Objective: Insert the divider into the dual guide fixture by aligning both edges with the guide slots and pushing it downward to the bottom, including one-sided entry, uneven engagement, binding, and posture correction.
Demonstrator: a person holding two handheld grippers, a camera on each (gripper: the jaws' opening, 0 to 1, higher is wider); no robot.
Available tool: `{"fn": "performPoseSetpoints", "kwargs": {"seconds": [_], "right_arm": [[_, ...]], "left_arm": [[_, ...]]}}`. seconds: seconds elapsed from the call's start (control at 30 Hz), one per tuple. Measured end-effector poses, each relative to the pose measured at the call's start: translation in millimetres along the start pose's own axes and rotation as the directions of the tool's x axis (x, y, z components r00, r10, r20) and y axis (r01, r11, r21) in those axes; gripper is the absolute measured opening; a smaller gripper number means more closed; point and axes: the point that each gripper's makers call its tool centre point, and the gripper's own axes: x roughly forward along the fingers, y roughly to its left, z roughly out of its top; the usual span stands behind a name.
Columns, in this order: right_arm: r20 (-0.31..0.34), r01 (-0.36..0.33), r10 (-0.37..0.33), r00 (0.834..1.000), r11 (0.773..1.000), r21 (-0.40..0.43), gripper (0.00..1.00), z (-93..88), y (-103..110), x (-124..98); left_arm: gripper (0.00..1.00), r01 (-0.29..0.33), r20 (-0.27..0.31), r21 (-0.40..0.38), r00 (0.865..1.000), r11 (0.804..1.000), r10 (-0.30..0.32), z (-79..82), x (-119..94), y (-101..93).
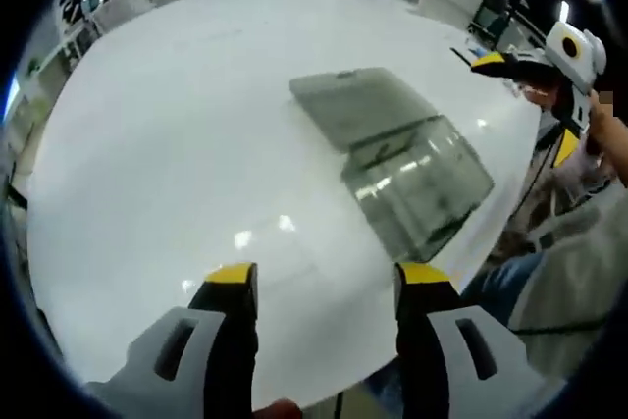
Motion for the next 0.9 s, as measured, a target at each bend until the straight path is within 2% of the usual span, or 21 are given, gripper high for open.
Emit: {"fn": "performPoseSetpoints", "kwargs": {"seconds": [0.13, 0.43, 0.67, 0.9], "right_arm": [[0.001, 0.0, 0.0, 1.0, 1.0, -0.001, 0.86, -0.5, -0.9, -1.0], [0.001, 0.0, 0.0, 1.0, 1.0, -0.001, 0.85, -1.6, -1.5, -3.4], [-0.001, -0.001, 0.001, 1.0, 1.0, 0.002, 0.85, -3.4, -3.3, -5.5], [0.0, -0.003, 0.003, 1.0, 1.0, 0.0, 0.85, -2.4, -5.0, -5.9]], "left_arm": [[0.5, -0.014, -0.032, -0.036, 0.999, 0.999, 0.013, -4.5, 2.7, 1.0], [0.49, -0.061, -0.105, -0.079, 0.993, 0.995, 0.053, -19.2, 10.4, 10.3], [0.48, -0.076, -0.127, -0.12, 0.99, 0.99, 0.061, -20.5, 16.6, 13.2], [0.47, -0.117, -0.161, -0.172, 0.983, 0.978, 0.089, -19.3, 21.4, 16.9]]}}
